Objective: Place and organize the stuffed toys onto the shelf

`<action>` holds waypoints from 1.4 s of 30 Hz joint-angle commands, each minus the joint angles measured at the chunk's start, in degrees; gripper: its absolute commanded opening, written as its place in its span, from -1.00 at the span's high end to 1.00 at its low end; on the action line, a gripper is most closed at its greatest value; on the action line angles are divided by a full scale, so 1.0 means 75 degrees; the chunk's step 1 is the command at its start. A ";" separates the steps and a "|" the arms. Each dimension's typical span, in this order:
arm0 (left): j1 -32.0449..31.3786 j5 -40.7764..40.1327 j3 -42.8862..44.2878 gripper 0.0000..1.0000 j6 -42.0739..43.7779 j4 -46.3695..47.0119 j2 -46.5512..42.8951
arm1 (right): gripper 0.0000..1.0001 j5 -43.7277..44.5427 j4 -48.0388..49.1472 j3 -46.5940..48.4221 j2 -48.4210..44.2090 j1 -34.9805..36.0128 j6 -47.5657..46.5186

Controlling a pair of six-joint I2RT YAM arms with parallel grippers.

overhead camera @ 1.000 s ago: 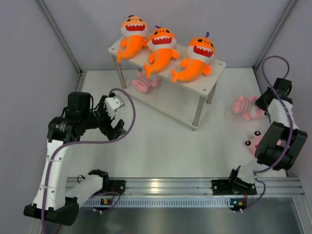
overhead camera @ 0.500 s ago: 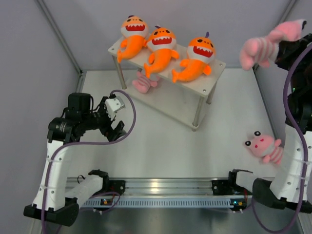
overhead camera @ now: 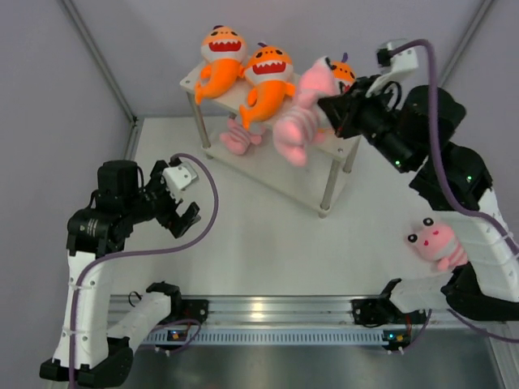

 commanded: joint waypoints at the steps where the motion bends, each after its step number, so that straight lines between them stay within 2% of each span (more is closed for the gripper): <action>1: 0.0174 0.0007 0.0233 -0.98 0.0000 -0.0058 -0.0167 | 1.00 0.1066 0.0217 0.0311 0.0578 0.1602 -0.0393; 6: 0.0268 0.0089 0.0221 -0.98 0.0140 -0.0210 -0.0308 | 1.00 0.1606 0.0415 -0.0156 0.0721 0.2566 -0.0183; 12: 0.0338 0.0241 0.0256 -0.98 0.0281 -0.0375 -0.0379 | 1.00 0.1642 0.0508 -0.0754 0.1142 0.3235 0.0555; 16: 0.0385 0.0591 0.0210 -0.98 0.0246 -0.0410 -0.0344 | 1.00 0.1584 0.1350 -0.1433 0.1435 0.3575 0.0954; 24: 0.0397 0.0933 0.0233 -0.98 0.0222 -0.0433 -0.0379 | 1.00 0.1946 0.2032 -0.1704 0.2196 0.3669 0.1213; 27: 0.0397 0.1026 0.0233 -0.98 0.0257 -0.0468 -0.0425 | 1.00 0.2204 0.1939 -0.1576 0.2478 0.3657 0.1096; 36: 0.0397 0.1612 0.0245 -0.98 0.0304 -0.0480 -0.0239 | 1.00 0.1994 0.1869 -0.1154 0.3286 0.3482 0.1130; 42: 0.0397 0.0981 0.0128 -0.98 0.0292 0.0093 0.0288 | 1.00 0.1654 0.2009 -0.1024 0.3358 0.3482 0.1119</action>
